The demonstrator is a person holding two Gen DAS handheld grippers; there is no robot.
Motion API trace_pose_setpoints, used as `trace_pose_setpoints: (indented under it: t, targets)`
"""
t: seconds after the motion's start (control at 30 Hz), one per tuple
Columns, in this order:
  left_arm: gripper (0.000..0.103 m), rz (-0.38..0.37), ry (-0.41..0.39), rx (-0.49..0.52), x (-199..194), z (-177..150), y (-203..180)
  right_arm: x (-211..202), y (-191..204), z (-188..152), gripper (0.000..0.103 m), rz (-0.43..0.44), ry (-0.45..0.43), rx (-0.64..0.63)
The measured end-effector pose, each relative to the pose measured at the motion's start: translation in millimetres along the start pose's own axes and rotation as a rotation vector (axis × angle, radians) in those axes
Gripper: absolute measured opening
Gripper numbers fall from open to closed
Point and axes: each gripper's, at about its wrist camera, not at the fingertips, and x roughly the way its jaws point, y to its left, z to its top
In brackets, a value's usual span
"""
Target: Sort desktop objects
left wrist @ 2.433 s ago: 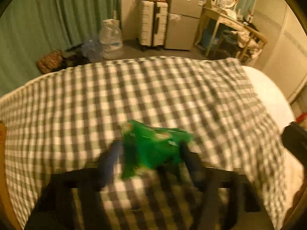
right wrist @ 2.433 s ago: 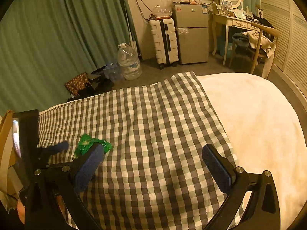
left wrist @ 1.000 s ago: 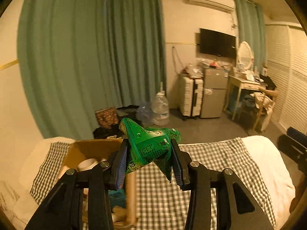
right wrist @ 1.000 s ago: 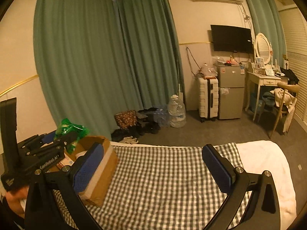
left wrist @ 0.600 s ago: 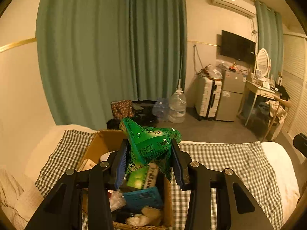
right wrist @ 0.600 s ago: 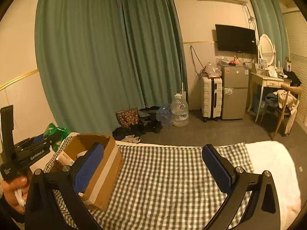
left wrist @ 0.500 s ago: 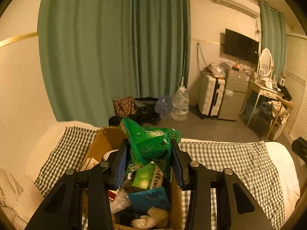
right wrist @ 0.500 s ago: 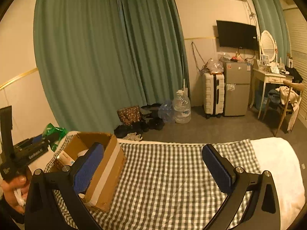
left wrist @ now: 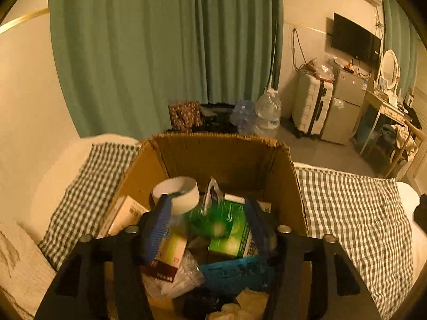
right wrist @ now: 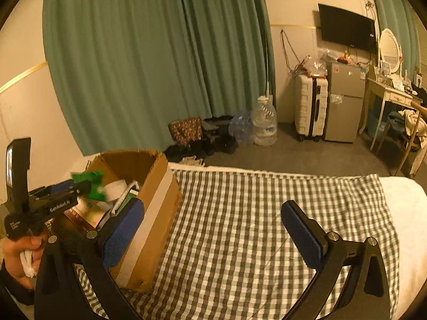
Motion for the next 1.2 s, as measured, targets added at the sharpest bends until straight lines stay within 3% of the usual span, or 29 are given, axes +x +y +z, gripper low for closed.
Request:
trace_pose_setpoints:
  t: [0.17,0.23,0.33,0.47,0.53,0.63,0.77,0.9,1.2]
  targets:
    - [0.079,0.000,-0.029,0.017,-8.4,1.2,-5.2,10.7,8.5,-8.4,0.103,0.009,0.026,-0.032]
    - [0.089,0.003,-0.030,0.005,-11.8,2.0,-5.7,10.0,9.8,-8.0,0.103,0.010,0.030,-0.042]
    - [0.091,-0.050,-0.015,-0.033,-19.2,2.5,-5.3,0.1,11.6,-5.5,0.103,0.002,0.014,-0.055]
    - [0.097,-0.013,-0.074,0.010,-40.2,4.6,-19.3,-17.9,5.3,1.7,0.103,-0.008,-0.016,-0.046]
    - [0.102,-0.052,-0.081,0.001,-50.6,5.0,-23.8,-30.5,0.7,5.2,0.103,-0.016,-0.029,-0.043]
    - [0.103,-0.078,-0.105,-0.007,-68.2,5.8,-33.2,-49.3,-6.5,9.4,0.103,-0.027,-0.038,-0.051]
    - [0.103,-0.048,-0.175,0.018,-97.3,5.6,-55.0,-82.5,-18.2,12.8,0.103,-0.057,-0.083,-0.074]
    - [0.103,-0.090,-0.221,0.007,-128.0,3.6,-73.8,-109.8,-26.3,10.0,0.103,-0.086,-0.105,-0.103]
    - [0.103,-0.098,-0.246,0.032,-150.0,-5.4,-118.7,-163.3,-68.3,7.9,0.103,-0.156,-0.159,-0.056]
